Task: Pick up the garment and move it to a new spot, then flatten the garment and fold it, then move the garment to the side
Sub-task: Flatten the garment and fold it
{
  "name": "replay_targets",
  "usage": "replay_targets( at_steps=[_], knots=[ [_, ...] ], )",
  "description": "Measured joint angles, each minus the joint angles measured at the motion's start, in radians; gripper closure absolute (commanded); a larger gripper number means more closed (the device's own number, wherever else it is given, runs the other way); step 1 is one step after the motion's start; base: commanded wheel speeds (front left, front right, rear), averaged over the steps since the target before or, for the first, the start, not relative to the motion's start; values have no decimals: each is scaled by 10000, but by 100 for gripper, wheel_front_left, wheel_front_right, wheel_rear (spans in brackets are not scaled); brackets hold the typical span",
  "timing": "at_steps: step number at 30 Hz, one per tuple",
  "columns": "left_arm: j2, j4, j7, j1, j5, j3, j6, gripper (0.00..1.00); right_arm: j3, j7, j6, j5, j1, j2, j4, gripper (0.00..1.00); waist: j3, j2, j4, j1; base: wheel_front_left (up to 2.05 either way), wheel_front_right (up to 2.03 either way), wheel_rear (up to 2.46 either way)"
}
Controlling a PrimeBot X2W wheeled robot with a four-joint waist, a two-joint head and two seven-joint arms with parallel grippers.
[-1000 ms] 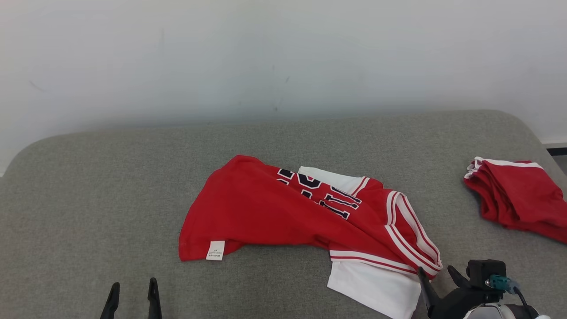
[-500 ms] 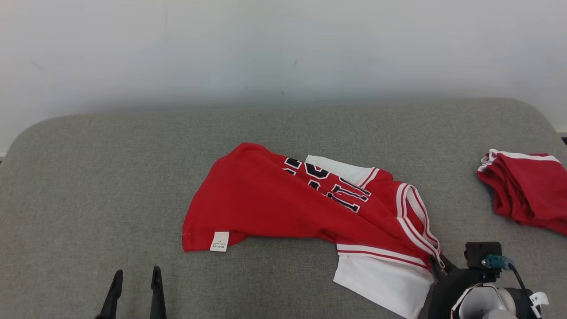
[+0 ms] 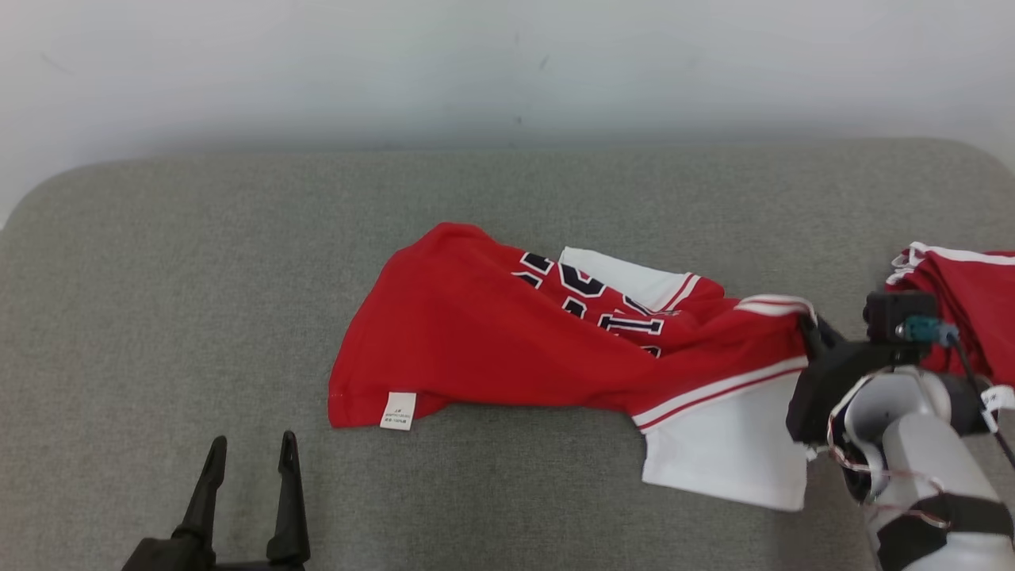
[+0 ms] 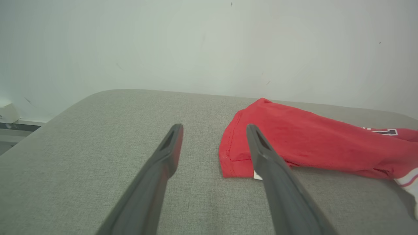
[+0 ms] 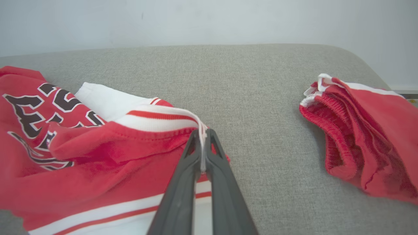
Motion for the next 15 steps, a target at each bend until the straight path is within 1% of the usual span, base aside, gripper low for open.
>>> replay_targets(
  at_steps=[5, 12, 13, 14, 15],
  knots=[
    [-2, -36, 0, -282, 92, -140, -73, 0, -73, -240, 0, -69, -932, -159, 621, 100, 303, 0, 169, 1, 0, 0, 0],
    [-8, -117, 0, -724, 90, -316, -73, 0, -263, -788, 0, -330, -2131, -167, 1739, 100, 790, 1, 586, 1, 0, 0, 0],
    [-6, -121, 0, -771, 88, -322, -71, 0, -240, -874, 0, -382, -2212, -165, 1894, 93, 834, 1, 652, 1, 0, 0, 0],
    [-6, -119, 0, -804, 88, -330, -65, 0, -224, -941, 0, -418, -2277, -161, 2061, 0, 869, 0, 716, 0, 0, 0, 0],
    [-8, -117, 0, -818, 82, -322, -48, 0, -215, -1037, 0, -437, -2317, -153, 2207, 0, 892, 0, 773, 0, 0, 0, 0]
  ],
)
